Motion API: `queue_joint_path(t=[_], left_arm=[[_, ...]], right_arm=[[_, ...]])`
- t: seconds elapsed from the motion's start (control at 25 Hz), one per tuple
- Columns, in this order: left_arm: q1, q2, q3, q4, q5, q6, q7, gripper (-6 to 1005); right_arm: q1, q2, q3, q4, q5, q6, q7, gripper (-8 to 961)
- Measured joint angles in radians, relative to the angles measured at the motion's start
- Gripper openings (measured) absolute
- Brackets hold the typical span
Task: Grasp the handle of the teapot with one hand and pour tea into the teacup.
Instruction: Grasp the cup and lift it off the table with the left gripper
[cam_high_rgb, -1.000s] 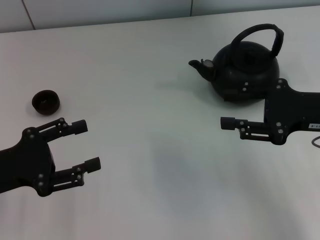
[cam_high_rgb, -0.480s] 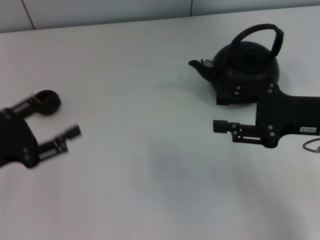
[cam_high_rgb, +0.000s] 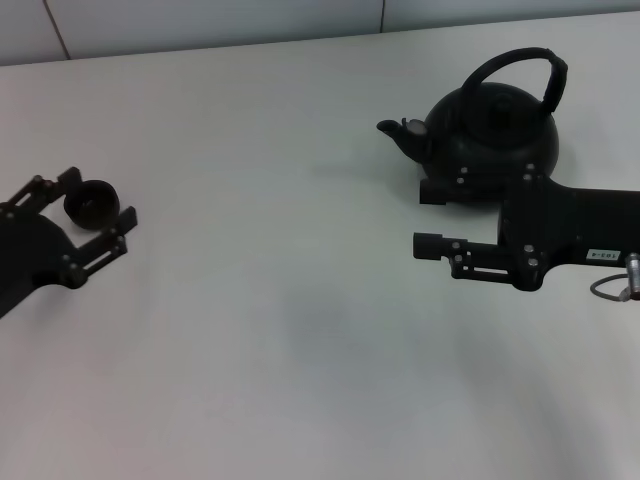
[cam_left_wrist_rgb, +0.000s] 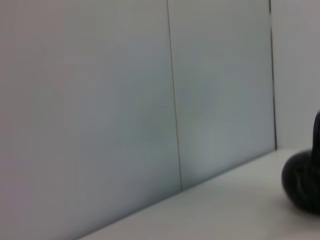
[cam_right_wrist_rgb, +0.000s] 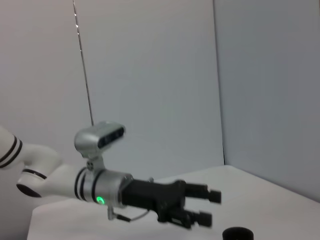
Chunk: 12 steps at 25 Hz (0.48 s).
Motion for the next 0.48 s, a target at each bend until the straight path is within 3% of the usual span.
queue_joint_path(t=[0.04,0.08,0.48], left_arm=[[-0.041,0.0,-0.008,-0.095,-0.001,-0.098,0.126,762],[-0.05,0.0,-0.009,-0.113,-0.002,-0.115,0.145,761],[-0.071,-0.002,-0.025,-0.159,-0.074,-0.22,0.182,756]], right_arm=[[0.0,0.0,-0.001,0.0,0.004,0.0,-0.003,574],[0.001,0.0,-0.003,0.0,0.008,-0.001,-0.004,574],[0.012,0.0,-0.004,0.004,0.009,0.001,-0.006,574]])
